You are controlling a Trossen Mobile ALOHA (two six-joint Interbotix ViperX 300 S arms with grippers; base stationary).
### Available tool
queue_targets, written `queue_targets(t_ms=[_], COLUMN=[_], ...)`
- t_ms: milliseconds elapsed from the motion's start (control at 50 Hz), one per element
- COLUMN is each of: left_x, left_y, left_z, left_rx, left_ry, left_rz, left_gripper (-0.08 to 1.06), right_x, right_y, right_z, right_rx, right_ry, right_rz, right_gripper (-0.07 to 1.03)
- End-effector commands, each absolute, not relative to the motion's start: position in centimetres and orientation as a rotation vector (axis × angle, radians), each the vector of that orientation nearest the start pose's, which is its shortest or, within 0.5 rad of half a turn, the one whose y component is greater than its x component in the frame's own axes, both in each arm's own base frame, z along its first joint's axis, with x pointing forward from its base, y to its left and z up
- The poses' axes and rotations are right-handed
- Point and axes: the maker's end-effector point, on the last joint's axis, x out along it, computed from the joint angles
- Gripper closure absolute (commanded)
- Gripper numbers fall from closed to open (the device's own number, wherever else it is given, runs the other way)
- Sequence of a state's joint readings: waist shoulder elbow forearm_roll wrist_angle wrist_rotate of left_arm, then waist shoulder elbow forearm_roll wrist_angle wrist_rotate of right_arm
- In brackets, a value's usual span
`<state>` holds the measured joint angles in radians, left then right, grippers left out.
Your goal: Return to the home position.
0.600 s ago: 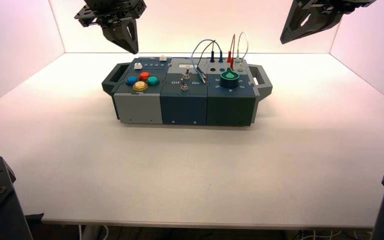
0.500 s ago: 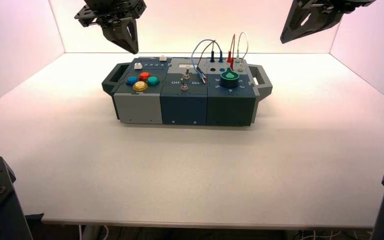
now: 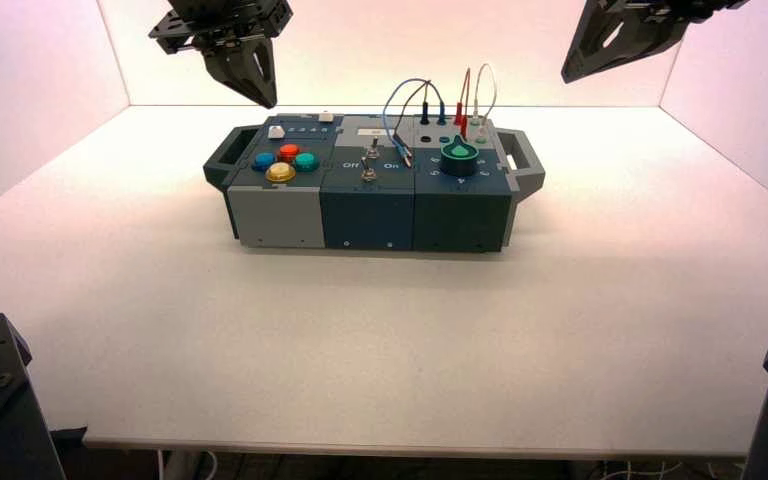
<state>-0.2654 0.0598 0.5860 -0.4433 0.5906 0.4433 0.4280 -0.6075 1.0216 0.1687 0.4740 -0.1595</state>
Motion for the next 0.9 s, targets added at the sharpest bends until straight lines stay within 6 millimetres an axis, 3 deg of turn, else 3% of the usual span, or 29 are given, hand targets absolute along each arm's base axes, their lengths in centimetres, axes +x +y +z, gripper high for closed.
queue_targets(t_ms=[20,360,720,900], left_x=[36.4,35.2,33.9,32.1], left_y=[-14.2,-13.9,-13.5,-13.0], left_z=[10.5,11.3,15.7,18.3], left_rx=[0.074,0.069,0.069,0.06], left_ry=[1.122,1.108,0.99,0.914], left_rz=[-0.489,-0.487,-0.495,-0.493], left_gripper=[1.01,1.01,1.01,1.01], right_x=[24.0,23.3,21.8,21.7], right_y=[12.5,12.1,11.0,8.9], right_z=[16.5,18.8,21.3,21.8], right_rx=[-0.149,-0.132,-0.116,-0.087], right_ry=[0.834,0.76,0.704,0.687], right_rz=[0.477,0.481,0.473,0.399], right_gripper=[0.98,0.98,0.98,0.98])
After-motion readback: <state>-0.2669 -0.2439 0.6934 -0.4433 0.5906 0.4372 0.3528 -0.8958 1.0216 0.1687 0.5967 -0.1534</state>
